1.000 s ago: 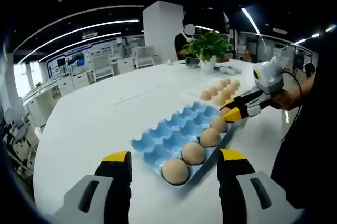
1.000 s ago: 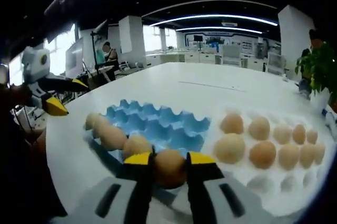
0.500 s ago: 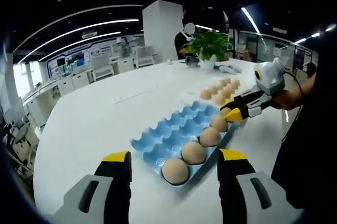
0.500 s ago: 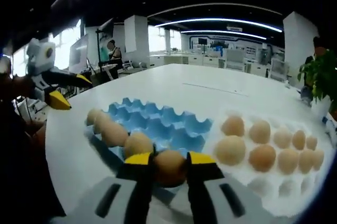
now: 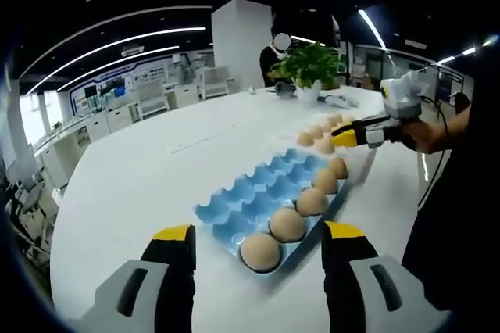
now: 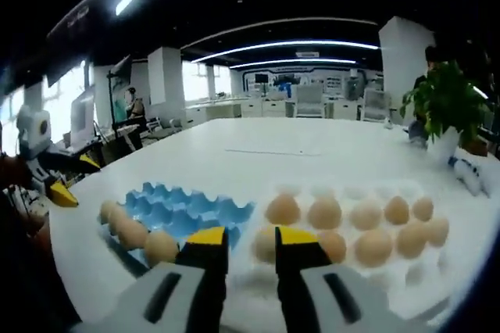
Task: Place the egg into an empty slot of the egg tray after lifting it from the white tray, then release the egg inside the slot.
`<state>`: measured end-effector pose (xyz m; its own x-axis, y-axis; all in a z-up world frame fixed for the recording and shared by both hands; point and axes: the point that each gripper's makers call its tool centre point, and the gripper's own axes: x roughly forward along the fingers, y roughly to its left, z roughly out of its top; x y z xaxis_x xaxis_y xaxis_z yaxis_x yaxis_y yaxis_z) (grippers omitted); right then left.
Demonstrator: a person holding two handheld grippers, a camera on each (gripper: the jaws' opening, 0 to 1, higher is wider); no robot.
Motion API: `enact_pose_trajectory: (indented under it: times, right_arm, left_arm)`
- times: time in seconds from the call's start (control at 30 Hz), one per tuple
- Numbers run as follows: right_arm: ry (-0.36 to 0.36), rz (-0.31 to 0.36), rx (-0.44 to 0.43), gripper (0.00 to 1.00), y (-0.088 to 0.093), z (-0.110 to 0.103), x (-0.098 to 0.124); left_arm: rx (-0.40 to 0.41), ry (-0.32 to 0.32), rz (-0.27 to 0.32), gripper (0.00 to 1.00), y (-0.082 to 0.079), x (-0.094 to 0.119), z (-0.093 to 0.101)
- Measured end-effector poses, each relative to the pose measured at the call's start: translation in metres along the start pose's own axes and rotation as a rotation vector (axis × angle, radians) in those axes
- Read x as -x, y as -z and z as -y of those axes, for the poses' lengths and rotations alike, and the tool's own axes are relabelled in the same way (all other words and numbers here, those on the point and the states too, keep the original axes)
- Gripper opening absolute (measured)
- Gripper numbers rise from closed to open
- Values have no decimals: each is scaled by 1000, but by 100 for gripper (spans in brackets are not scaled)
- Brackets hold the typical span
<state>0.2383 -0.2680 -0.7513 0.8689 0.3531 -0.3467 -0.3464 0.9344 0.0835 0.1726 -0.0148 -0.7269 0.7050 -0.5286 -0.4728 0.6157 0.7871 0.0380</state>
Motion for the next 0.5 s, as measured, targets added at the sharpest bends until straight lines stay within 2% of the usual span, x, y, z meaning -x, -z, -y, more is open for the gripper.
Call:
enact_pose_trajectory:
  times: [0.1,0.17,0.3,0.4,0.47,0.5]
  right_arm:
    - [26,-12,-18,24,4,8,-3]
    - [16,-15,-51,25,6,9,-6]
    - [27,-29,-33,29,9,13,-14]
    - [8,-40,-17,28,12,9,-20]
    - [-6,-84,12,29,22,5,-24]
    - [3,-61,23,29,19,6,-25]
  left_arm:
    - [-3,-1,-3,64,0,0,-1]
    - [-4,0,-6,63,1,0,-1]
    - [-2,2,-9,63,2,0,0]
    - [-1,1,-10,63,1,0,0]
    - [1,-4,-11,63,2,-1,-1]
    - [3,-4,-11,63,2,-1,-2]
